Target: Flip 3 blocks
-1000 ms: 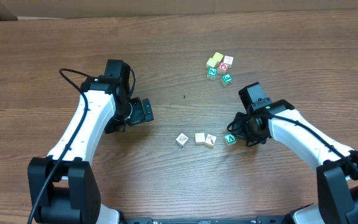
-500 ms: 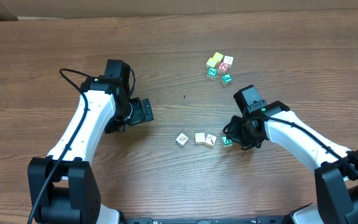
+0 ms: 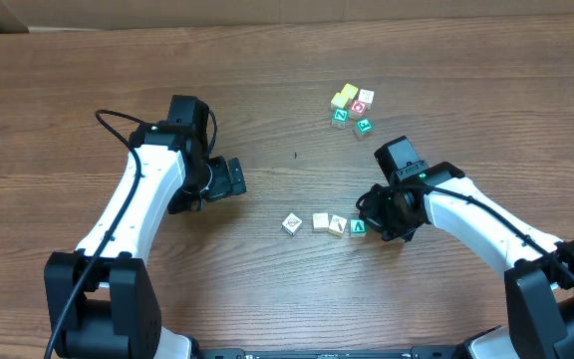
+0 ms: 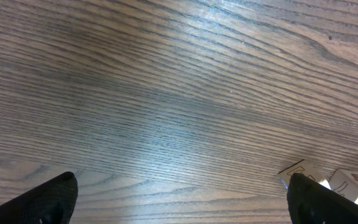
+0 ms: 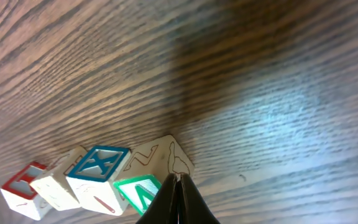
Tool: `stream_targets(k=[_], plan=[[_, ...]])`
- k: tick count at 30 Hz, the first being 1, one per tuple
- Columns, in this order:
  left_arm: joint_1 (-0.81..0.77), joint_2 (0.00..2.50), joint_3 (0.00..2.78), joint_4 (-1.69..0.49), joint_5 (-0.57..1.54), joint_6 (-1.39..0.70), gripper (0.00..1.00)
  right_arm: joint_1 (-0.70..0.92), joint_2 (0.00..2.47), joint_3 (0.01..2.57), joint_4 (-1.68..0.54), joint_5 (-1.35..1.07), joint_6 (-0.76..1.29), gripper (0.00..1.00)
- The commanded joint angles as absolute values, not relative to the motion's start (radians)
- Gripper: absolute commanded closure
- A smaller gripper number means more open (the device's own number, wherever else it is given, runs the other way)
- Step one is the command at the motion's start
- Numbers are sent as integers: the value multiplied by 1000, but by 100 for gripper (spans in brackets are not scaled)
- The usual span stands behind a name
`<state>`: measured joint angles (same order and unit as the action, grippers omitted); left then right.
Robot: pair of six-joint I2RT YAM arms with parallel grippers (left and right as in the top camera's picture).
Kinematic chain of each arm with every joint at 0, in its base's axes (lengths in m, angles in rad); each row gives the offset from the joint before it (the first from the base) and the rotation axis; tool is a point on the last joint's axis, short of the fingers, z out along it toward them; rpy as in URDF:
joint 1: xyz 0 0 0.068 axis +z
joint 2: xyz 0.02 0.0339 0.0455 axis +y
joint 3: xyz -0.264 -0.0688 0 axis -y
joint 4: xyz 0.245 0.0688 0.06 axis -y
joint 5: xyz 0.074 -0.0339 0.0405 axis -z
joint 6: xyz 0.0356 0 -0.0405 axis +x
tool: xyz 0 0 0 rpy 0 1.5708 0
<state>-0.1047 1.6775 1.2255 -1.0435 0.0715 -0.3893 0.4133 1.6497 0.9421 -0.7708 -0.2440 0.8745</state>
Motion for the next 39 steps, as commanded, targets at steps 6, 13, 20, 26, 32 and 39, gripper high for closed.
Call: stream_targets(k=[6, 13, 20, 26, 32, 39], plan=[[-105, 1667, 1232, -1042, 76, -385, 0, 418, 1653, 936, -768, -313, 1003, 95], [-105, 1667, 1232, -1042, 75, -385, 0, 418, 1653, 936, -768, -364, 1035, 95], [-105, 1667, 1232, -1042, 76, -385, 0, 402, 1650, 944, -739, -327, 979, 96], [-105, 1667, 1232, -1042, 76, -385, 0, 364, 1649, 990, -764, -329, 907, 96], [-105, 1667, 1232, -1042, 76, -385, 0, 349, 1649, 988, -801, -241, 874, 94], [-105, 1667, 1232, -1042, 76, -385, 0, 365, 1650, 943, -793, -213, 894, 96]])
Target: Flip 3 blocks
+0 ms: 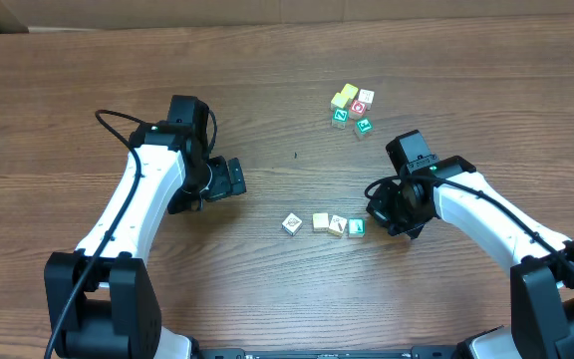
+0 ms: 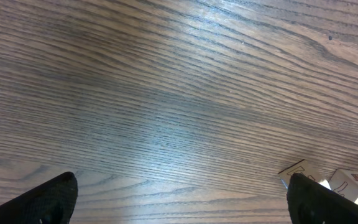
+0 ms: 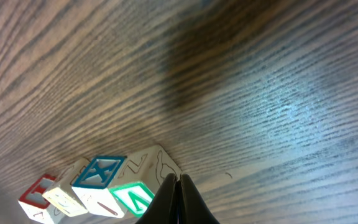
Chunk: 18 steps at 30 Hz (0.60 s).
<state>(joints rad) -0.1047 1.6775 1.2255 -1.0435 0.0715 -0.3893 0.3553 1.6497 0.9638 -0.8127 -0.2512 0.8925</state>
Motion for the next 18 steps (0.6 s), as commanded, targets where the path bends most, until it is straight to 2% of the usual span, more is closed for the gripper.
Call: stream_targets(k=[1, 8, 18], plan=[[-105, 1667, 1232, -1042, 76, -385, 0, 365, 1650, 935, -777, -203, 899, 96], [-105, 1667, 1232, -1042, 76, -385, 0, 365, 1650, 894, -730, -183, 1029, 96], [-105, 1667, 1232, -1042, 76, -385, 0, 420, 1650, 891, -710, -247, 1026, 96]])
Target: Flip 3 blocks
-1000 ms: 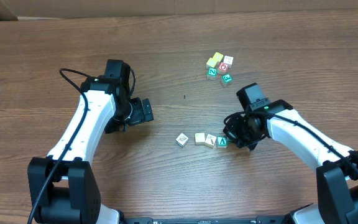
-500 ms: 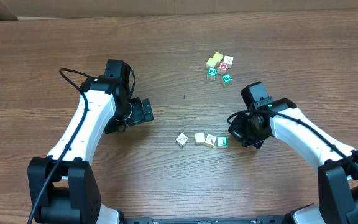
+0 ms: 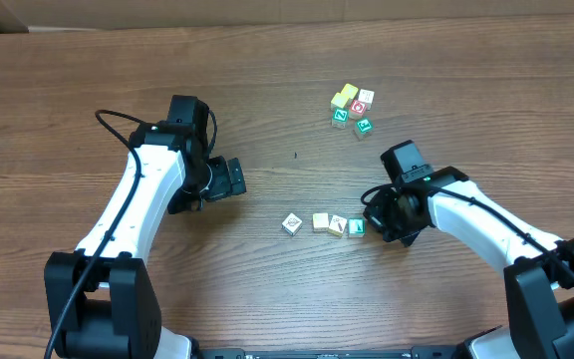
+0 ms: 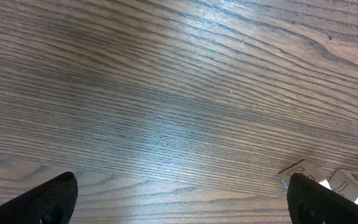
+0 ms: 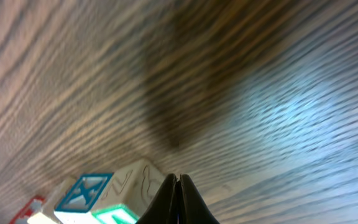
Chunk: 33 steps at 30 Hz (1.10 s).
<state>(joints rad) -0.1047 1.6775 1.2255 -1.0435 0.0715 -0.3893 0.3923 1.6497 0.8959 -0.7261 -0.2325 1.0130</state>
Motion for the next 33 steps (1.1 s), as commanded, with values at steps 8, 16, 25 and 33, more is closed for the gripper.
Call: stream_targets(k=[8, 16, 25, 33], plan=[[-105, 1667, 1232, -1042, 76, -385, 0, 443, 1650, 891, -689, -236, 1026, 96], [-105, 1667, 1232, -1042, 75, -385, 0, 443, 1650, 891, -689, -234, 1051, 96], [-105, 1667, 1232, -1042, 76, -385, 0, 443, 1650, 891, -658, -241, 1052, 96], [-105, 1667, 1232, -1042, 76, -385, 0, 444, 1650, 891, -662, -240, 1048, 96]])
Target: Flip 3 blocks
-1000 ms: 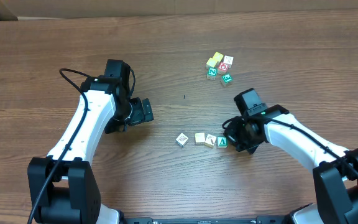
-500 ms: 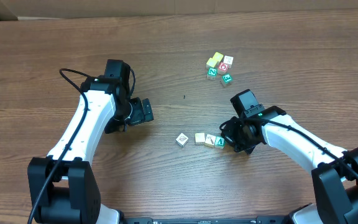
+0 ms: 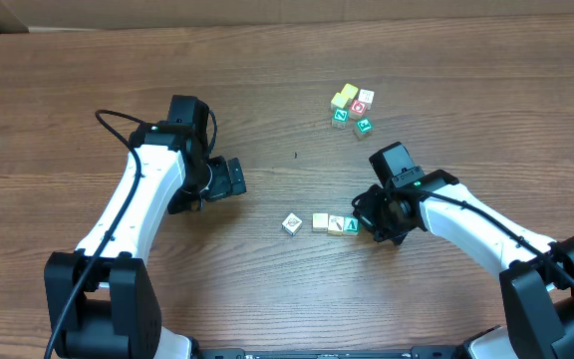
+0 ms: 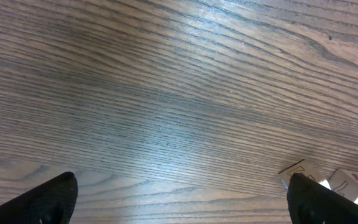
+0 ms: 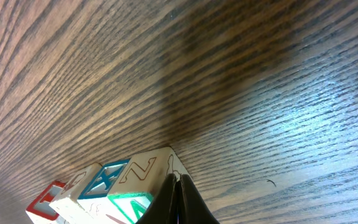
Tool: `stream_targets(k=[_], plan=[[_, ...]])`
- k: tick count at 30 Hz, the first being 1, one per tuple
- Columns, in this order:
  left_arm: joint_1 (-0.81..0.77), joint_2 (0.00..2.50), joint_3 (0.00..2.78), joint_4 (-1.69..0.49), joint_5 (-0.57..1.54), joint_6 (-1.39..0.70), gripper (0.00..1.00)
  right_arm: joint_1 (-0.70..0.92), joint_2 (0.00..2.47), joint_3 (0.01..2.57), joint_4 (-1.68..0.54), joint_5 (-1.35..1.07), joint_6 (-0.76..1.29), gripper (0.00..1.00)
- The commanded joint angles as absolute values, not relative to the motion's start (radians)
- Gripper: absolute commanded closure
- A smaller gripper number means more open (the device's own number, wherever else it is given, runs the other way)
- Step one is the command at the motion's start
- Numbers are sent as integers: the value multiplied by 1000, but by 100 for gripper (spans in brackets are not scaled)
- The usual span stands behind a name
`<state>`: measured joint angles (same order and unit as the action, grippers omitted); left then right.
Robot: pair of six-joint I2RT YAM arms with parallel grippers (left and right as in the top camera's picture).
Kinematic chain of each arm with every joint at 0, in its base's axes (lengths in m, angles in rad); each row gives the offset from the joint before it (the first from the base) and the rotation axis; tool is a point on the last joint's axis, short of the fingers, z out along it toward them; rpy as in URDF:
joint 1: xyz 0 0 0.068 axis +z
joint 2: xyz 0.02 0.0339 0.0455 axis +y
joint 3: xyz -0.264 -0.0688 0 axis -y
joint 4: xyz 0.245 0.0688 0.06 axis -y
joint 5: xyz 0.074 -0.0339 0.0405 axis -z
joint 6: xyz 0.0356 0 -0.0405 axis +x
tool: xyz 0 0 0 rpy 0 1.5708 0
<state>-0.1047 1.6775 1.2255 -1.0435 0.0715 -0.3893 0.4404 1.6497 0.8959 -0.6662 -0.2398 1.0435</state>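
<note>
A row of blocks lies at the table's middle: a lone white block (image 3: 292,222), then a cream block (image 3: 321,221), a red-marked block (image 3: 337,223) and a green-framed block (image 3: 351,225) touching side by side. My right gripper (image 3: 369,221) is shut with nothing between its fingers. Its tips (image 5: 174,182) rest against the corner of the green-framed block (image 5: 143,173), which shows a Z face; the blue X block (image 5: 107,177) sits beside it. My left gripper (image 4: 182,199) hangs open over bare wood to the left, with the lone block (image 4: 298,169) at its right finger.
A cluster of several blocks, yellow (image 3: 345,96), red (image 3: 359,107) and green (image 3: 364,126) among them, lies at the back right. The wooden table (image 3: 267,80) runs out to a cardboard edge at the far left corner.
My shut right gripper has moved left, back against the green-framed block. That block now sits slightly further left, tight against its neighbour. The left arm is unchanged.
My right gripper was shut and low at the right end of the block row. Then it stood a little to the right of the row, and later nearer again. Now its tips touch the green-framed block. The left gripper stayed open and still throughout.
</note>
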Motion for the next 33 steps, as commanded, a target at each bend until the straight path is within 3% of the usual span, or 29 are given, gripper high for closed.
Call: stream_targets(k=[1, 17, 23, 28, 29, 31, 33], plan=[[-105, 1667, 1232, -1042, 76, -385, 0, 444, 1650, 891, -659, -241, 1048, 96], [-105, 1667, 1232, -1042, 76, -385, 0, 444, 1650, 891, -637, -234, 1037, 96], [-105, 1667, 1232, -1042, 76, -385, 0, 403, 1650, 944, -672, -210, 780, 96], [-105, 1667, 1232, -1042, 76, -385, 0, 337, 1650, 1112, -841, -210, 607, 96], [-105, 1667, 1232, -1042, 76, -385, 0, 324, 1650, 1142, -864, -209, 583, 92], [-105, 1667, 1232, -1042, 76, -385, 0, 292, 1650, 1194, -885, -210, 543, 74], [-105, 1667, 1232, -1042, 76, -385, 0, 255, 1650, 1226, -885, -210, 516, 67]])
